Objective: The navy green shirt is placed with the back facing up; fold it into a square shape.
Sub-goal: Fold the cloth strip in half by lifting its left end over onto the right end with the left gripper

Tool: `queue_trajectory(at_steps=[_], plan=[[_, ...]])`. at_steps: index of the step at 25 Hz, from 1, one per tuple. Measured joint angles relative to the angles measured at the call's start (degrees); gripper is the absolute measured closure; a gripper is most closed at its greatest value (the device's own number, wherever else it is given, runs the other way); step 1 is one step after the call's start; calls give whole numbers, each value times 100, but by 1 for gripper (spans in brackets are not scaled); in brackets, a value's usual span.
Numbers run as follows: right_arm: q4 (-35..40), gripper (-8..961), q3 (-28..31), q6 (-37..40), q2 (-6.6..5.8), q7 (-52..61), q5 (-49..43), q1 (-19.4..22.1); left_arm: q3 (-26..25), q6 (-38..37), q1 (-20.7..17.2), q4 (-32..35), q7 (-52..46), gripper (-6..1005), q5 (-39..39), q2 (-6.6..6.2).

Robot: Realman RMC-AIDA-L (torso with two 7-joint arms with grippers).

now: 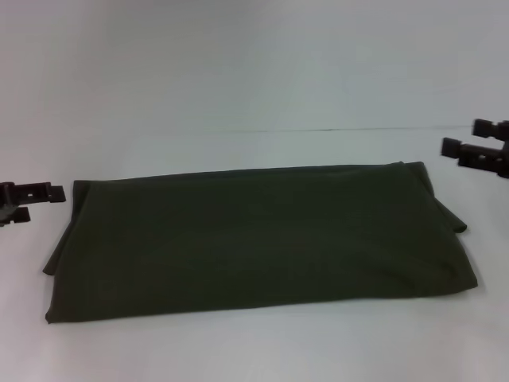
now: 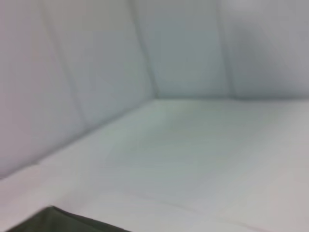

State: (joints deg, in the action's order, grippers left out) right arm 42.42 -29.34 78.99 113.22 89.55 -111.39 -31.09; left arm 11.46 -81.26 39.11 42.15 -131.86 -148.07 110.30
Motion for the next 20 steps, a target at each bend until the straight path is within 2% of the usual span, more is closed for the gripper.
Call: queue_trajectory(at_steps=[4,5,10,20], plan=[[-601,8,3,725,20,-1478,388,52,-59,-262,-11,-3,-352,100,5,-1],[-714,8,3,913,27,-1765,416,67,-76,-322,-17,-4,-401,76,6,-1],[-1002,8,-101,1761,52,-2764,374,141,-146,-774,-122,57,-841,81,-109,-1],[-1125,9,-524,2247,77,-3277,-130,192,-423,-1240,-453,135,-1285,91,-619,47]])
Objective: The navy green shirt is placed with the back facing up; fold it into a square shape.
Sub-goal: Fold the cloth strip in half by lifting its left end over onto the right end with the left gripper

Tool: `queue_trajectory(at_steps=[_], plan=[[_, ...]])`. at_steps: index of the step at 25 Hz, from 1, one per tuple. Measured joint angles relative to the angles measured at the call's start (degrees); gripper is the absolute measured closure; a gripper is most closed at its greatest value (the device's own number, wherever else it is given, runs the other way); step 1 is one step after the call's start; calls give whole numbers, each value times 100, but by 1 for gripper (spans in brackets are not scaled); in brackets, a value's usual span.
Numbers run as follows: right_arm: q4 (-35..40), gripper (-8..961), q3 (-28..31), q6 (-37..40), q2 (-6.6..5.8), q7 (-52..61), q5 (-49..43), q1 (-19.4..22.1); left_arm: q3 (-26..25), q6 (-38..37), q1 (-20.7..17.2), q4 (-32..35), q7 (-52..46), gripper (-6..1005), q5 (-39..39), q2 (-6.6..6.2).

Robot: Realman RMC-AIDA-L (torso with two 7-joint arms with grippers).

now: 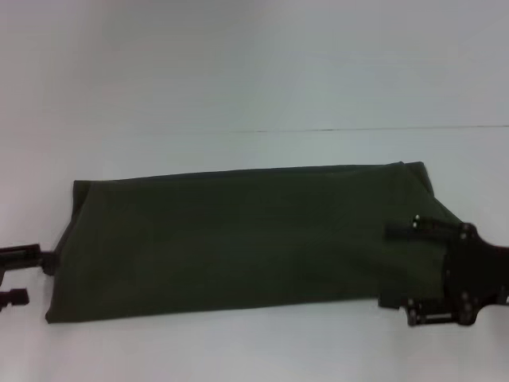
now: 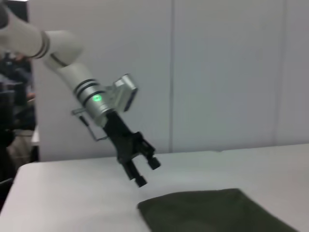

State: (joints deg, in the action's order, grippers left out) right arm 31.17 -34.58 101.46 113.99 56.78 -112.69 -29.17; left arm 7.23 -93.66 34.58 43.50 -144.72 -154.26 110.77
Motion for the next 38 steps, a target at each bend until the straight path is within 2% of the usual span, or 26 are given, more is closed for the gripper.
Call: queue_trajectory(at_steps=[6,14,38], plan=[[-64,9,-34,153,24,-167,-218,0,-215,64,-94,-144,-16,97,-60,20],[-84,9,-190,199,25,-247,-373,-14,-198,270,-119,-289,-60,104,-179,32],[-94,8,-150,172,24,-254,-376,-18,-13,935,-7,-815,-172,128,-321,25]])
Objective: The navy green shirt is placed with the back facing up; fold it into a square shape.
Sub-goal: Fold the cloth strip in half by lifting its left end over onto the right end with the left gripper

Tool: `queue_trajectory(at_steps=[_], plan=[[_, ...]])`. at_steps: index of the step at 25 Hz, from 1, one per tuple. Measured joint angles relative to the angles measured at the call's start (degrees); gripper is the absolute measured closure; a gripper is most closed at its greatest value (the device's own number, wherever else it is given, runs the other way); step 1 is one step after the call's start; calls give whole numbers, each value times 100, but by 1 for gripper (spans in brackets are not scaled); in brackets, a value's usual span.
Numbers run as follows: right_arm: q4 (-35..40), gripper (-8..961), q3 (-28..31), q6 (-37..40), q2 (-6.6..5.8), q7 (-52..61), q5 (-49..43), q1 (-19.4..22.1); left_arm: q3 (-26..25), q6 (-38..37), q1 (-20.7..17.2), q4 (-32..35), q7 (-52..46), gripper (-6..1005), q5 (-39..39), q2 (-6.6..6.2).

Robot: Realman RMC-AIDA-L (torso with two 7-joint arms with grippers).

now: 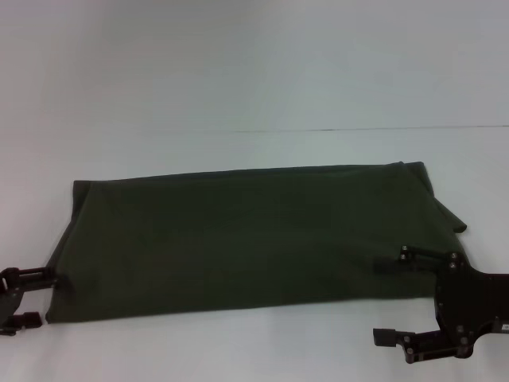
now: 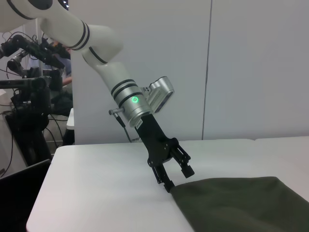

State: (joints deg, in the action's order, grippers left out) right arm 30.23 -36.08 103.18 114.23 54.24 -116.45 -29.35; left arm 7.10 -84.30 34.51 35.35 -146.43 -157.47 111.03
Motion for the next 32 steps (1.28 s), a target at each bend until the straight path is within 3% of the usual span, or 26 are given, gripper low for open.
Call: queue_trajectory(at_steps=[32], plan=[[0,9,38,0,-28,32,36,-33,2,500,448,-725,-13,159,52,-30]])
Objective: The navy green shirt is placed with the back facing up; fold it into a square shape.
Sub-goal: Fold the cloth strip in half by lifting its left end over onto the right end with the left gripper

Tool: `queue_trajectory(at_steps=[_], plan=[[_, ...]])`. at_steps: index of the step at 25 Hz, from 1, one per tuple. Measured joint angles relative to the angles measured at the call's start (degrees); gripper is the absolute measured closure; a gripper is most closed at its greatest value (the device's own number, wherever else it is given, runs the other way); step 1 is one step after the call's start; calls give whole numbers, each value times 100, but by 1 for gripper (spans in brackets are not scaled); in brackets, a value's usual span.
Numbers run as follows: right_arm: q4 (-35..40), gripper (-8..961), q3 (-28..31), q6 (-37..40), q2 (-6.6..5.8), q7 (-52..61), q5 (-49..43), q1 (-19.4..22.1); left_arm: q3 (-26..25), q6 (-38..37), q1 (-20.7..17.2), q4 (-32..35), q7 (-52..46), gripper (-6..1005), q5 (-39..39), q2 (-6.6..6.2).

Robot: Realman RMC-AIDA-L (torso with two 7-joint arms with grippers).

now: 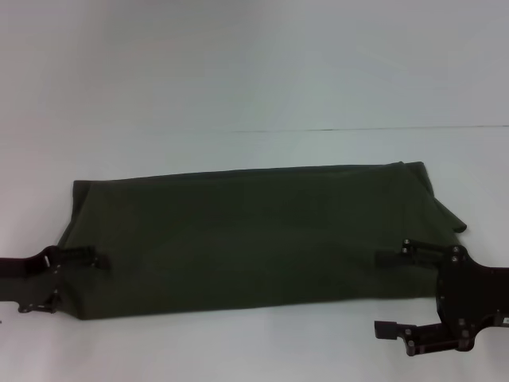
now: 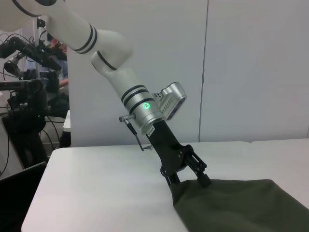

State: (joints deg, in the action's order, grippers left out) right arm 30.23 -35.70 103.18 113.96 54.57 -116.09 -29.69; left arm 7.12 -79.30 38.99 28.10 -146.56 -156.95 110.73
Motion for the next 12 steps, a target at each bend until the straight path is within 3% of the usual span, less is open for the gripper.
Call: queue_trajectory(at_steps=[12], plan=[[0,9,2,1,0,14,-1,-10,0,38,18,-16,23,171,0,0]])
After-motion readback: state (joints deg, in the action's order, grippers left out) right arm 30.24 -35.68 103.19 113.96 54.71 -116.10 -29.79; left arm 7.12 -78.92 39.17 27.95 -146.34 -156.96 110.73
